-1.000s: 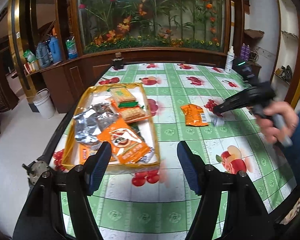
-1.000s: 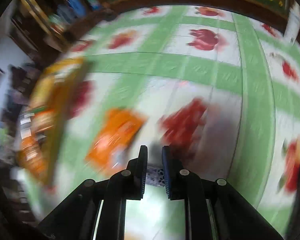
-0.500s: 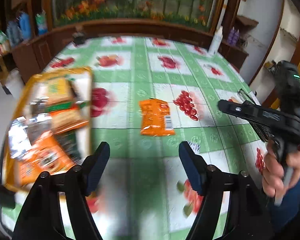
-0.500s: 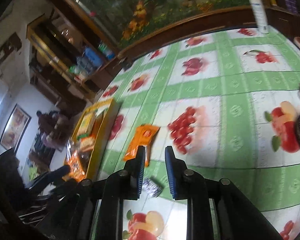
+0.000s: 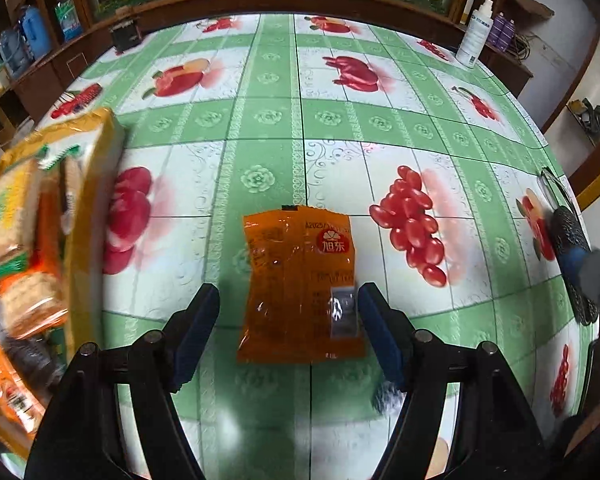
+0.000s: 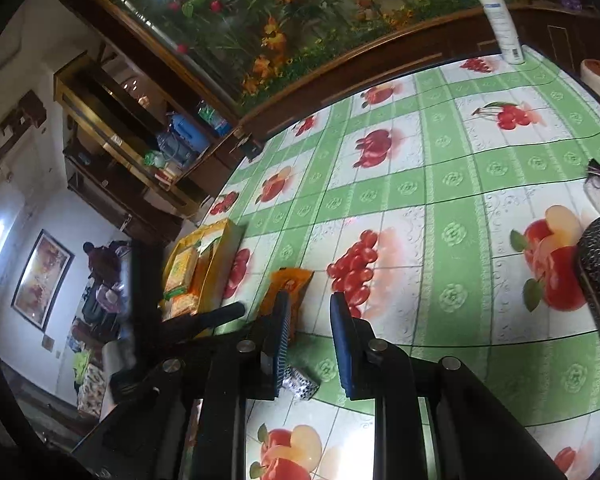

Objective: Organize snacks
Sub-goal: 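Carry the orange bag and candy pack toward the yellow tray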

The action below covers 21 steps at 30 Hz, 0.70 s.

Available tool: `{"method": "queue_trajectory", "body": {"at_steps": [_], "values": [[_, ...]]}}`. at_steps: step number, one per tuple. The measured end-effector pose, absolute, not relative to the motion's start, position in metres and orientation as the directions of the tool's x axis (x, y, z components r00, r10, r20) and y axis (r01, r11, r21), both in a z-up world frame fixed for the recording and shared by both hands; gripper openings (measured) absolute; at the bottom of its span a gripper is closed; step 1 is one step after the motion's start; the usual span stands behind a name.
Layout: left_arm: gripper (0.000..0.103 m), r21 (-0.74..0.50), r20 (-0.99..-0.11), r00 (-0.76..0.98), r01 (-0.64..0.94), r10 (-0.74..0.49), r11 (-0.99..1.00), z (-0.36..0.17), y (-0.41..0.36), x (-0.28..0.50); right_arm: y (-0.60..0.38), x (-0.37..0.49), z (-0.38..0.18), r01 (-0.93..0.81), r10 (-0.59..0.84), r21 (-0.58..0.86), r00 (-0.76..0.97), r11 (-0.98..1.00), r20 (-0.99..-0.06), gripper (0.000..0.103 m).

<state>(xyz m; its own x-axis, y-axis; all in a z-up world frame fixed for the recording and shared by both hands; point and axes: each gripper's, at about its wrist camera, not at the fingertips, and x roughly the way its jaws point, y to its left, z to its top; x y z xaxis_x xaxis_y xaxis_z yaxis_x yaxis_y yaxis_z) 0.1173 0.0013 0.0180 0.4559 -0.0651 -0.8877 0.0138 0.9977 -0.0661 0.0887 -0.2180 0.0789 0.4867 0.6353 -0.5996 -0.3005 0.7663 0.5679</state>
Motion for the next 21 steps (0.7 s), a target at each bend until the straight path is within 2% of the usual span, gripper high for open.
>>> {"method": "queue_trajectory", "body": {"at_steps": [2, 4, 7, 9, 11, 13, 21], "values": [[0.066, -0.054, -0.869, 0.492, 0.014, -0.054, 0.998, 0.015, 0.0, 0.115, -0.213, 0.088, 0.078, -0.313, 0.639, 0.562, 0.476, 0.766, -0.604, 0.023], [0.054, -0.026, -0.852, 0.523, 0.008, -0.027, 1.0, 0.015, -0.001, 0.111, -0.207, 0.086, 0.076, -0.333, 0.651, 0.562, 0.455, 0.757, -0.607, 0.024], [0.049, -0.067, -0.842, 0.537, 0.0, -0.056, 0.998, 0.017, 0.008, 0.096, -0.196, 0.083, 0.072, -0.357, 0.649, 0.542, 0.432, 0.76, -0.626, 0.03], [0.049, -0.073, -0.829, 0.555, 0.004, -0.063, 0.997, 0.021, 0.015, 0.076, -0.184, 0.081, 0.067, -0.39, 0.638, 0.508, 0.407, 0.768, -0.653, 0.043], [0.049, -0.099, -0.814, 0.574, 0.011, -0.087, 0.995, 0.026, 0.022, 0.059, -0.174, 0.079, 0.062, -0.414, 0.618, 0.469, 0.399, 0.78, -0.677, 0.047], [0.049, -0.131, -0.793, 0.598, 0.021, -0.117, 0.991, 0.032, 0.028, 0.04, -0.159, 0.077, 0.053, -0.45, 0.589, 0.415, 0.377, 0.791, -0.714, 0.047], [0.049, -0.074, -0.727, 0.681, 0.046, -0.086, 0.996, 0.05, 0.04, -0.009, -0.118, 0.055, 0.025, -0.613, 0.54, 0.276, 0.299, 0.741, -0.786, 0.046]]}}
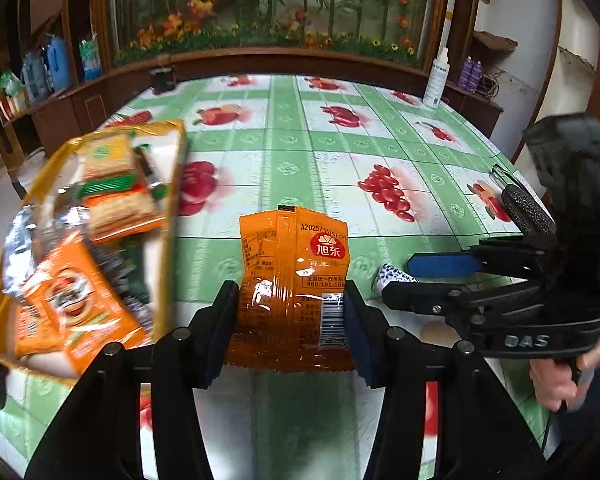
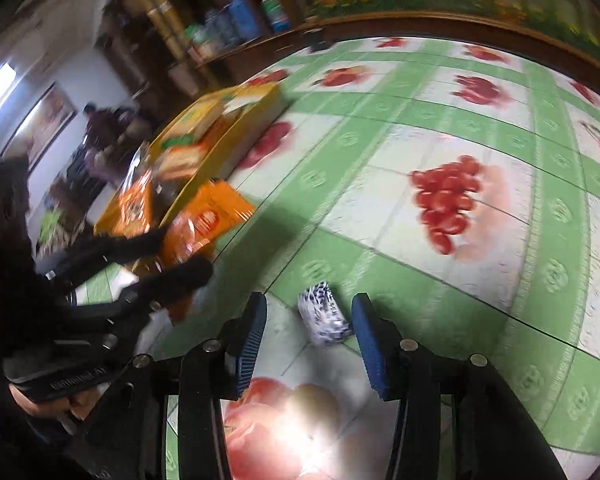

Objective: Organize snacks
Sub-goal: 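Carry the orange bag and candy pack toward the yellow tray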

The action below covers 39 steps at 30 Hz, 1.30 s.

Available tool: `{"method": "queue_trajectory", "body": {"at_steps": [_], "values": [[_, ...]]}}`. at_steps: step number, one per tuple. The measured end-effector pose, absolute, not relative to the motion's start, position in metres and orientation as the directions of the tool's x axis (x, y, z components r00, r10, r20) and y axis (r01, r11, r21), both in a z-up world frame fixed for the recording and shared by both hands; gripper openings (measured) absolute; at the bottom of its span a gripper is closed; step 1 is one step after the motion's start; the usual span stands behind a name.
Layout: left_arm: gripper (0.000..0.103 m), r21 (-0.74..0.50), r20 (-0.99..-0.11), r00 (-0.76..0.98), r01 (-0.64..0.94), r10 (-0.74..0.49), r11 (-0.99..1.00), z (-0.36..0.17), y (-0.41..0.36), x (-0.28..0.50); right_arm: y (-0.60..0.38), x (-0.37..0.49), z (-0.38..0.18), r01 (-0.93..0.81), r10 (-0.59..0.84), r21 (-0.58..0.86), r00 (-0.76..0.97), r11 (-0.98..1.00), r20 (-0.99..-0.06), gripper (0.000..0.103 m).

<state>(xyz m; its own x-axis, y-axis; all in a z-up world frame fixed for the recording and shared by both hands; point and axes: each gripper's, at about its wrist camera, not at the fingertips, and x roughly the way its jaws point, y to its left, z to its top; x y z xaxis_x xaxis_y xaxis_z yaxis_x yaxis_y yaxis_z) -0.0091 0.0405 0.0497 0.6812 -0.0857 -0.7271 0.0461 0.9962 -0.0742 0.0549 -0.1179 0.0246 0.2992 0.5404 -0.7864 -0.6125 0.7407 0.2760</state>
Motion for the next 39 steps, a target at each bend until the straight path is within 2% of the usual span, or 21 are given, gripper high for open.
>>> {"method": "queue_trajectory", "body": {"at_steps": [2, 8, 16, 24, 39], "values": [[0.049, -0.077, -0.717, 0.693, 0.031, -0.077, 0.997, 0.051, 0.047, -0.015, -0.112, 0.051, 0.021, -0.622, 0.504, 0.227, 0.314, 0.75, -0.805, 0.044], [0.049, -0.089, -0.692, 0.72, -0.004, -0.059, 0.996, 0.045, 0.059, -0.027, -0.106, 0.048, 0.017, -0.634, 0.46, 0.16, 0.342, 0.757, -0.82, 0.02], [0.049, -0.032, -0.659, 0.752, -0.016, -0.009, 0.999, 0.049, 0.057, -0.034, -0.109, 0.046, 0.033, -0.602, 0.501, 0.197, 0.39, 0.773, -0.773, 0.019], [0.05, 0.091, -0.584, 0.804, -0.075, 0.114, 0.993, 0.064, 0.06, -0.048, -0.111, 0.046, 0.047, -0.577, 0.539, 0.237, 0.432, 0.781, -0.723, 0.019], [0.05, 0.106, -0.542, 0.825, -0.121, 0.159, 0.987, 0.074, 0.082, -0.063, -0.079, 0.028, 0.054, -0.548, 0.605, 0.349, 0.402, 0.76, -0.687, 0.019]]}}
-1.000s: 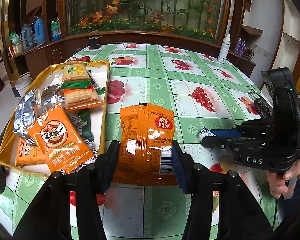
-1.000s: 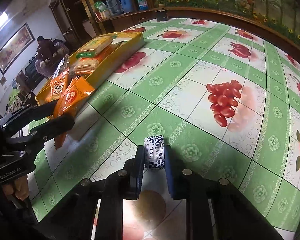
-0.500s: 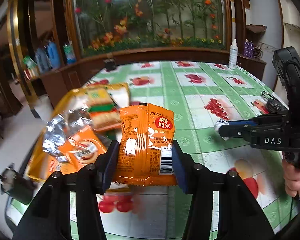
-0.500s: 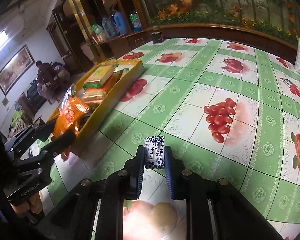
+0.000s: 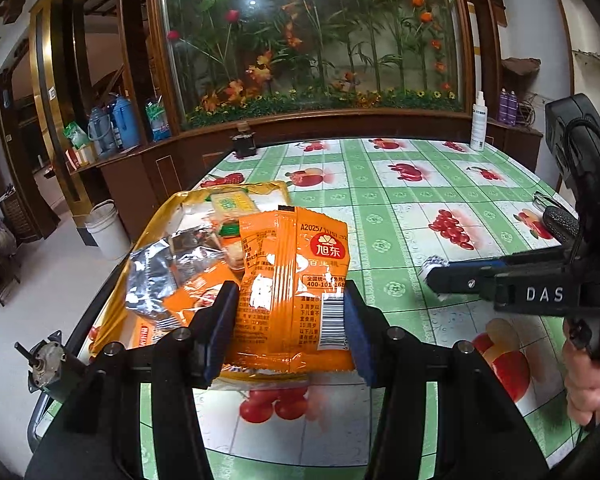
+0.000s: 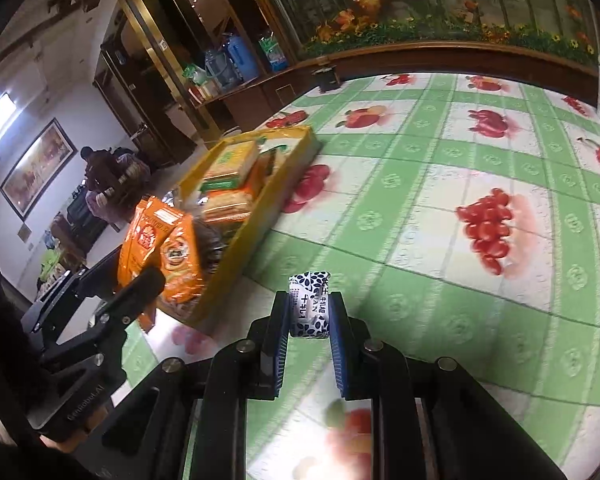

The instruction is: Organize snacks

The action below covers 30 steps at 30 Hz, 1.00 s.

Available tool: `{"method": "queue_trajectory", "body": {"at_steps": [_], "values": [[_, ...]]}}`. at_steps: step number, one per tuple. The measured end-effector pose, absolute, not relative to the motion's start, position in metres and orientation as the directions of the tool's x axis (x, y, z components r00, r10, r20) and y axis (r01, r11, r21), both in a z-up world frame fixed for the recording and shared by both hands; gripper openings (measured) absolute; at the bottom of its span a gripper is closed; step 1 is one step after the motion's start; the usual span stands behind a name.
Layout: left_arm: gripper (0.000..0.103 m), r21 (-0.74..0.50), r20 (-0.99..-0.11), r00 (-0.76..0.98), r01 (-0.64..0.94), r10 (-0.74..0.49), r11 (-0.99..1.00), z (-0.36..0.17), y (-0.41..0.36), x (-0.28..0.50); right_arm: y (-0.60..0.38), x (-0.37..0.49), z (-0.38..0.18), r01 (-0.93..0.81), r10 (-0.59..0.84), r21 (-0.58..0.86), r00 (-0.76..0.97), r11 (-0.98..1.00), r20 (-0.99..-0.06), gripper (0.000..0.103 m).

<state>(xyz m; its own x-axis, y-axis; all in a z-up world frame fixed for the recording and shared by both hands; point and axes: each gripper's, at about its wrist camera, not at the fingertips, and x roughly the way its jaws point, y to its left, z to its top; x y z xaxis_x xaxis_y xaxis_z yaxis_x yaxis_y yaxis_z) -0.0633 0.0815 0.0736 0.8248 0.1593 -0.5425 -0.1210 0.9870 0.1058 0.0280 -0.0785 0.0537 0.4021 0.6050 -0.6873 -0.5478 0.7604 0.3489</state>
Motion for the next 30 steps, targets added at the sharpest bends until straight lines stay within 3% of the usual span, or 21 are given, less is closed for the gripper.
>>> {"method": "queue_trajectory", "body": {"at_steps": [30], "values": [[0.05, 0.005, -0.568, 0.792, -0.269, 0.224, 0.963, 0.07, 0.17, -0.064, 0.041, 0.033, 0.068, -0.618, 0.656, 0.375, 0.319, 0.691, -0.684, 0.019]]}}
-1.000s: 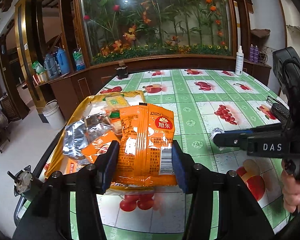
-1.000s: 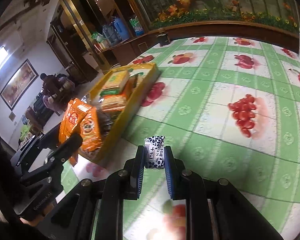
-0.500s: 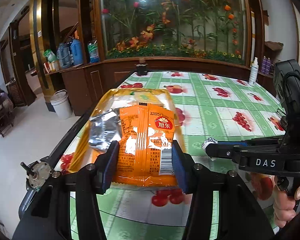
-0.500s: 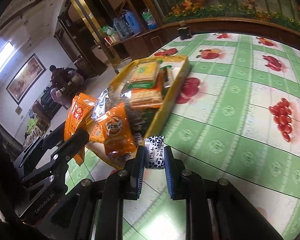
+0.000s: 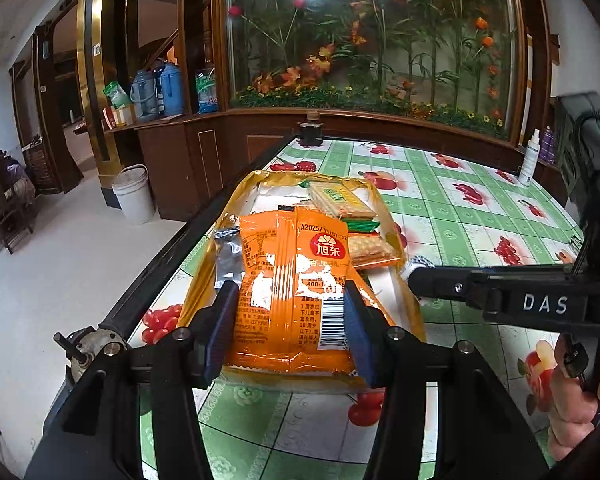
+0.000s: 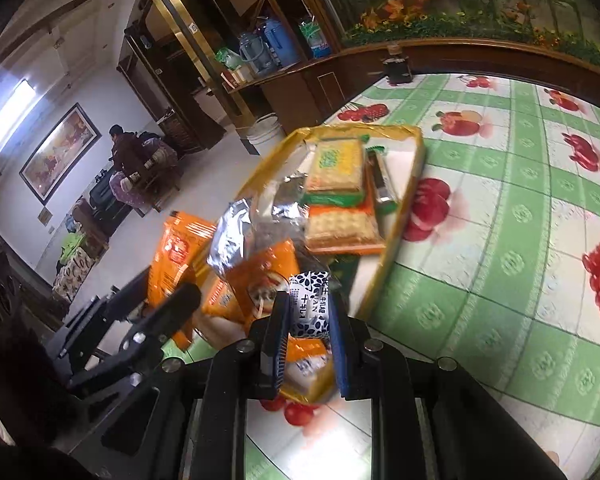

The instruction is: Organize snacks

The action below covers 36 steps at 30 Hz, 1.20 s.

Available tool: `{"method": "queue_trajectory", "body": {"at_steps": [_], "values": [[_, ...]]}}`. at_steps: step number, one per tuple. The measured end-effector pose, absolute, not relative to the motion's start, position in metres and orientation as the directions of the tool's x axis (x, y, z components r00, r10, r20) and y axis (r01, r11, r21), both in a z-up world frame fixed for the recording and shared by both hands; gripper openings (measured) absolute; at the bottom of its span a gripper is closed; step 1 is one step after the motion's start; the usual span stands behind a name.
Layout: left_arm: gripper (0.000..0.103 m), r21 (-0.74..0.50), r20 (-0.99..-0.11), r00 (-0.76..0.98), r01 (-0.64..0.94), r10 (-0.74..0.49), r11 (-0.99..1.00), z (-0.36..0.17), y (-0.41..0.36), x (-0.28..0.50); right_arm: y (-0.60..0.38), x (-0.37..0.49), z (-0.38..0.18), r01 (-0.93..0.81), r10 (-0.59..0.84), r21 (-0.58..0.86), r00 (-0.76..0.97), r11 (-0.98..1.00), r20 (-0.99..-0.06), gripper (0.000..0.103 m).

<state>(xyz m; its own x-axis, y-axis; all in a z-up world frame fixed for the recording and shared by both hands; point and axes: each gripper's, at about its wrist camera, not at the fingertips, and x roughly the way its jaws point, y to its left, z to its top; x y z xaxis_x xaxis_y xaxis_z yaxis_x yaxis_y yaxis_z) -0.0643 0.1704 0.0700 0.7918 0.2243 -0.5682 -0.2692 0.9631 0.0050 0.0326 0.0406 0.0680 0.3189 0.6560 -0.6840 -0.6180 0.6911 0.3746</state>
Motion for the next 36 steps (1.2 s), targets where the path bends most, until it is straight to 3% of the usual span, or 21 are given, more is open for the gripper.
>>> {"method": "queue_trajectory", "body": {"at_steps": [36], "values": [[0.05, -0.029, -0.647, 0.737, -0.28, 0.196, 0.959, 0.042, 0.197, -0.026, 0.089, 0.075, 0.045, -0.569, 0.611, 0.375, 0.305, 0.732, -0.731, 0.019]]}}
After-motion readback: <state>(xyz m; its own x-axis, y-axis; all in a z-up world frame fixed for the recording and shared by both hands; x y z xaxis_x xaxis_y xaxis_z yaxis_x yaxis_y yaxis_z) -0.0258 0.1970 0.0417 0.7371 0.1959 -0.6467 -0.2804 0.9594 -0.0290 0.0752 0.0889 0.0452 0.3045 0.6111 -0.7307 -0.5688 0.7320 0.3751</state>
